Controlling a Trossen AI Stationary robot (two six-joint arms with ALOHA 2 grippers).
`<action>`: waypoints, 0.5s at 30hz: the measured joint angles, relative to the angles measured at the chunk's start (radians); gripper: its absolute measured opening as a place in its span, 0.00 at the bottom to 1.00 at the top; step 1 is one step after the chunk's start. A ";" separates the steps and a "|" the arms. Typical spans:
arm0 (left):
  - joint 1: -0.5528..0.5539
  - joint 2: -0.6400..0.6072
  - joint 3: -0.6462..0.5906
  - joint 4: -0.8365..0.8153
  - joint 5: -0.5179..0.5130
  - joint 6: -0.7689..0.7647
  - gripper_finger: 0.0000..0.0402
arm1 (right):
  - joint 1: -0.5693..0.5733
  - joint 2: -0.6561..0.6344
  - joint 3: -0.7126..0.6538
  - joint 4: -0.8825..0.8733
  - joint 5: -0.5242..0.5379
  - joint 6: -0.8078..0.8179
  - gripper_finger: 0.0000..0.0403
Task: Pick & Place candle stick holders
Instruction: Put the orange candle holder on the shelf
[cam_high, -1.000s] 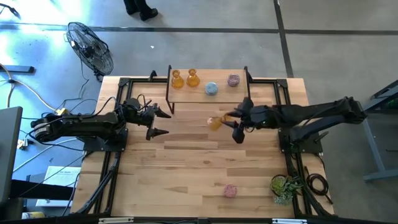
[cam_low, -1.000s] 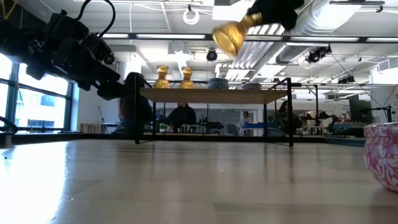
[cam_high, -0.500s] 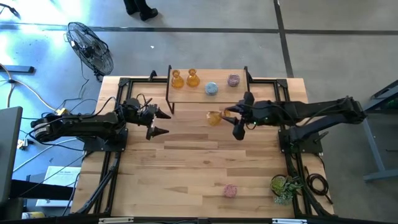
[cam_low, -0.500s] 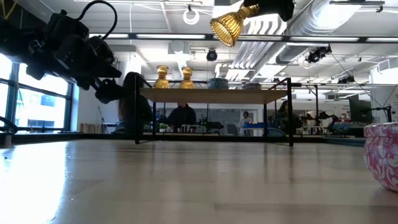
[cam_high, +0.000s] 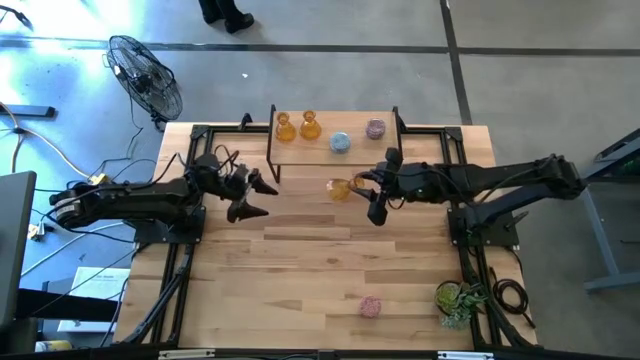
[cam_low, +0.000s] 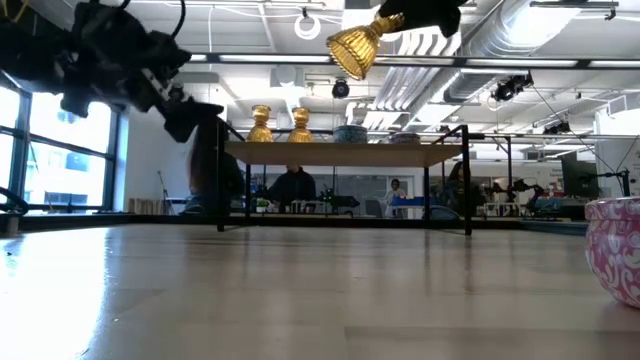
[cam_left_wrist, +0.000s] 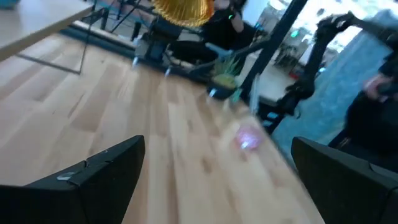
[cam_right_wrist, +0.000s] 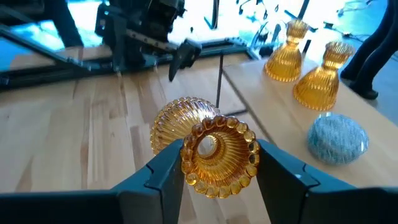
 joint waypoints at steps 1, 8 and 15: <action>0.000 0.000 0.014 -0.001 0.007 -0.024 0.99 | -0.007 0.001 0.000 0.018 -0.004 -0.004 0.39; 0.001 0.000 0.120 -0.019 0.018 -0.065 0.99 | -0.066 0.010 0.002 0.029 -0.067 -0.010 0.39; -0.026 0.000 0.228 -0.034 0.019 -0.049 0.99 | -0.064 0.010 0.002 0.015 -0.086 -0.005 0.39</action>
